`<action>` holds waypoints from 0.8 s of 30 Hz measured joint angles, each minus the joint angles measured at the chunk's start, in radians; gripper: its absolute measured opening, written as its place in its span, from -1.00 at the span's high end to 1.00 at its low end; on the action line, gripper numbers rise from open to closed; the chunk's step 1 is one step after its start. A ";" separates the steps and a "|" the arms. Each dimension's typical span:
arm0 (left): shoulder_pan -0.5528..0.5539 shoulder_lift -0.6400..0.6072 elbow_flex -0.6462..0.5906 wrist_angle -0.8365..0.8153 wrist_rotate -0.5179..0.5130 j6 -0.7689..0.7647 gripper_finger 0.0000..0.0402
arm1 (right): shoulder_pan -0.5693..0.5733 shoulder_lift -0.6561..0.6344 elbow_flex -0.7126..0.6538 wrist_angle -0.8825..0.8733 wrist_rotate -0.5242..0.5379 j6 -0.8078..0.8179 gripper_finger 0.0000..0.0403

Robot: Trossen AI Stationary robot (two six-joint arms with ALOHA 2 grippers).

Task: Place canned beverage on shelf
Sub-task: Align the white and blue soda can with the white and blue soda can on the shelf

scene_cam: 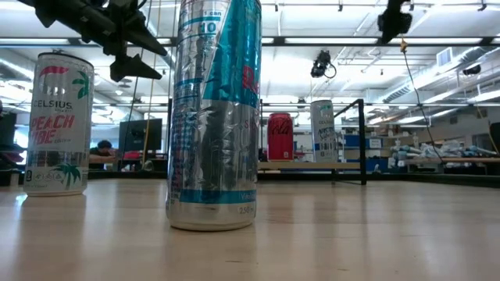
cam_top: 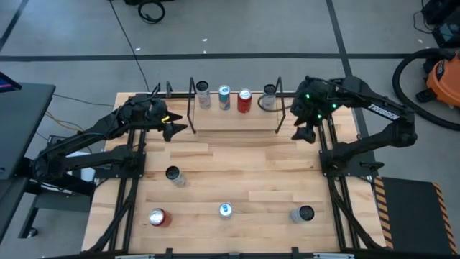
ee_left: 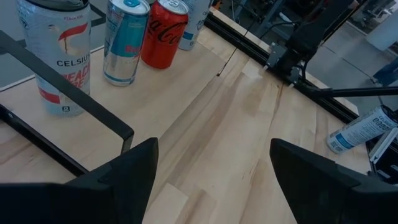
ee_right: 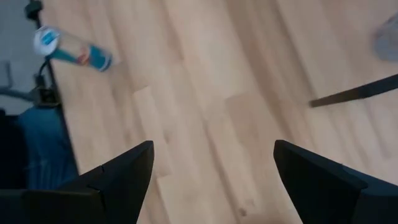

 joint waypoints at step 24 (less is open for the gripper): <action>0.000 0.000 0.000 0.003 0.000 -0.002 -0.55 | 0.652 -0.002 -0.072 0.036 0.161 0.499 -0.68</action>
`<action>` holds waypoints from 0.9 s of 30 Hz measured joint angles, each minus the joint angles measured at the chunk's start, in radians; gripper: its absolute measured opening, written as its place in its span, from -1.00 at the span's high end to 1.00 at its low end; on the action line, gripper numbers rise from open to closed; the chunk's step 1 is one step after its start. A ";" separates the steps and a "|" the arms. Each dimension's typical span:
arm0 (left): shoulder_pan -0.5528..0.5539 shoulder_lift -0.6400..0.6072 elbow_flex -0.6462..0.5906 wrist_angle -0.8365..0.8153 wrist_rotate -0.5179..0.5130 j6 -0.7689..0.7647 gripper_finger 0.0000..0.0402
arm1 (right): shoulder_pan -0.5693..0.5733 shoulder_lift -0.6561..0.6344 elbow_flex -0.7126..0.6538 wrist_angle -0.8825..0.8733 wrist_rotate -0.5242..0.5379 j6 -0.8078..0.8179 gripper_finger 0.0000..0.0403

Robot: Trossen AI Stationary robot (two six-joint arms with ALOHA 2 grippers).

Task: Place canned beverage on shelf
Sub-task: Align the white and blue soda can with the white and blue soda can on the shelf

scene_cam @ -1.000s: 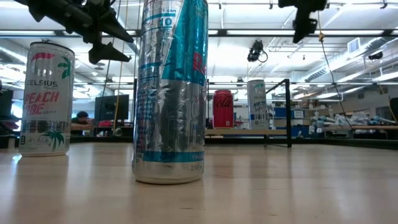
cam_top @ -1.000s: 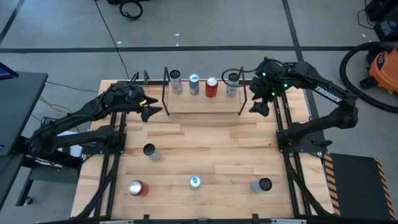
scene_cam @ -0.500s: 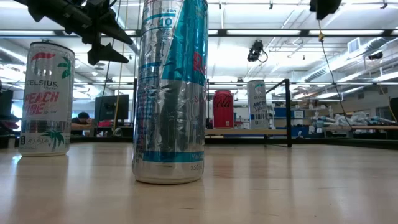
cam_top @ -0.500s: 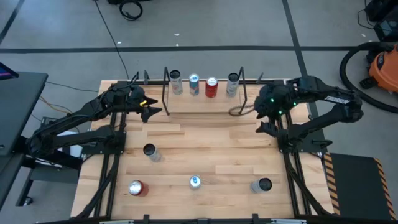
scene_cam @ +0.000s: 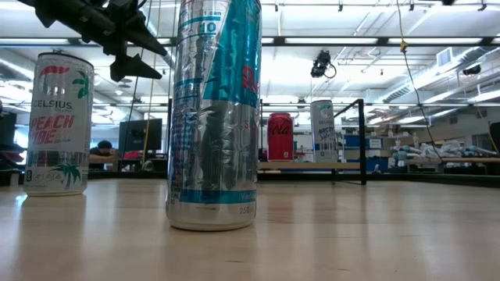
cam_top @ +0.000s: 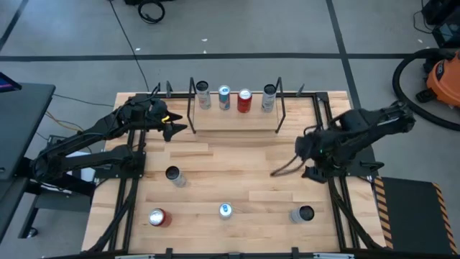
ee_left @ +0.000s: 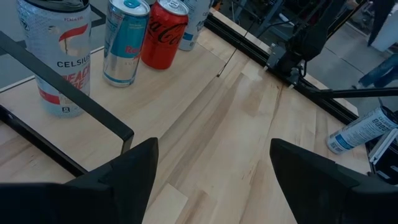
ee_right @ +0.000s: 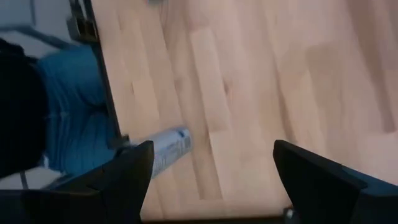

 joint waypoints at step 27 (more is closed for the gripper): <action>0.000 0.000 0.000 0.000 -0.001 -0.098 -0.55 | 0.550 0.268 -0.042 0.144 0.183 0.438 -0.67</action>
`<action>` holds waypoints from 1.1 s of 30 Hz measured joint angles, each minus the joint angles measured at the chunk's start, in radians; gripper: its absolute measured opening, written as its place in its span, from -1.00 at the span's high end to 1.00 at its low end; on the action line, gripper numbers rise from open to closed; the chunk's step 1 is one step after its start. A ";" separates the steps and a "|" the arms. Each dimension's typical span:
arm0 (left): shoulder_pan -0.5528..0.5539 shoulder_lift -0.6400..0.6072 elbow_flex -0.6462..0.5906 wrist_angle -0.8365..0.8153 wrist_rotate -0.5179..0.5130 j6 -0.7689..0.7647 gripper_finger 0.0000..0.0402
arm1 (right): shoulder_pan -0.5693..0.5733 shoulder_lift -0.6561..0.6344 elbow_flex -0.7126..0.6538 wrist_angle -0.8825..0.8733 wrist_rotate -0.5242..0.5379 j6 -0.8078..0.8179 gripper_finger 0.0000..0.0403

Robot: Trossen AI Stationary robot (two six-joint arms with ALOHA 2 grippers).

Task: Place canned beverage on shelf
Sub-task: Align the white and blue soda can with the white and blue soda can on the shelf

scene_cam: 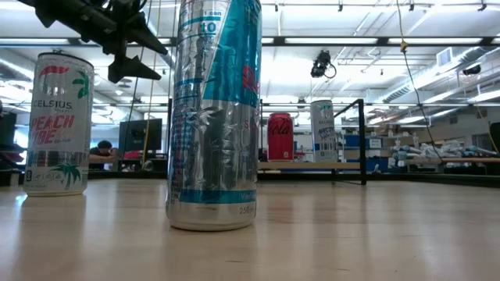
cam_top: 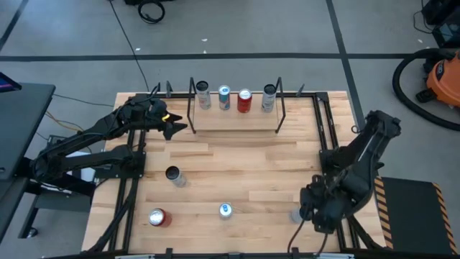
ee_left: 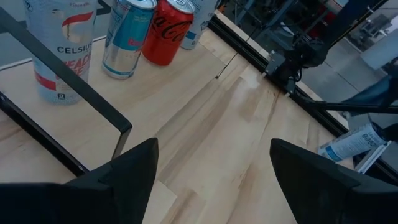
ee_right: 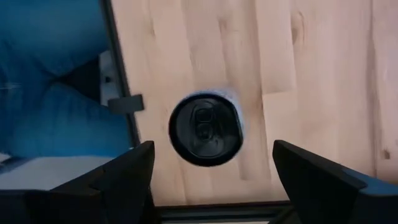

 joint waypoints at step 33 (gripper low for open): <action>0.000 0.000 0.000 0.000 -0.035 -0.006 -0.55 | 0.026 0.227 -0.002 0.018 -0.005 -0.029 -0.30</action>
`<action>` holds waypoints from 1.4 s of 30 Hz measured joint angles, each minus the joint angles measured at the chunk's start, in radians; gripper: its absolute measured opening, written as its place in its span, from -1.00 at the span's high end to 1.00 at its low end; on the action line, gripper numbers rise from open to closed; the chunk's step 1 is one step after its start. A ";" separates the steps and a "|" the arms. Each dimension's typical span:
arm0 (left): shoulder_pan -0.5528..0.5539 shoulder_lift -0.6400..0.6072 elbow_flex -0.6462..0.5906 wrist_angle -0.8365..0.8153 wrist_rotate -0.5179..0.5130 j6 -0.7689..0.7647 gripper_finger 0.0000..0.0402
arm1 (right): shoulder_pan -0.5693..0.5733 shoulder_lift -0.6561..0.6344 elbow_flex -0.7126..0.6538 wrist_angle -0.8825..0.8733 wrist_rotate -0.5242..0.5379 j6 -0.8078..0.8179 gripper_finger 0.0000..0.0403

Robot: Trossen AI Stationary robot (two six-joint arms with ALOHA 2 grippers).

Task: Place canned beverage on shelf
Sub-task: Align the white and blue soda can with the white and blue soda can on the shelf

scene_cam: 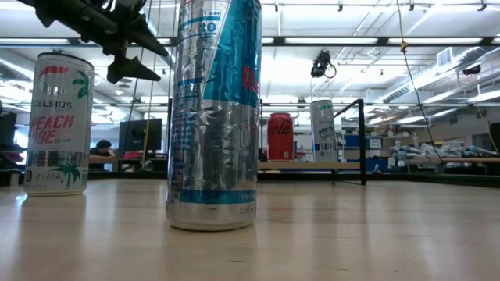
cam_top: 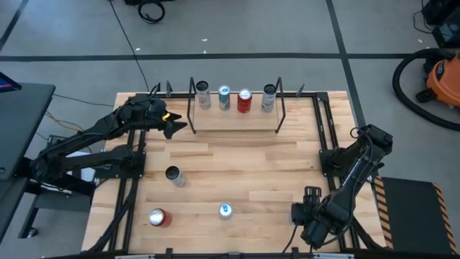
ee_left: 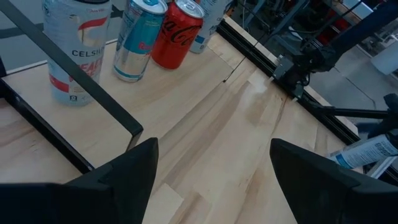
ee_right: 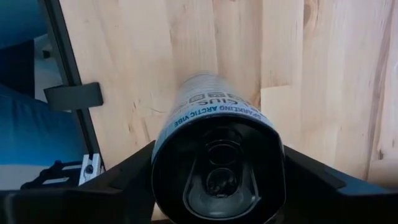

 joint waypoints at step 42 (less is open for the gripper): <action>0.000 0.000 0.000 -0.039 -0.001 0.000 -0.55 | -0.919 -0.113 0.329 -0.250 0.111 -1.121 -0.34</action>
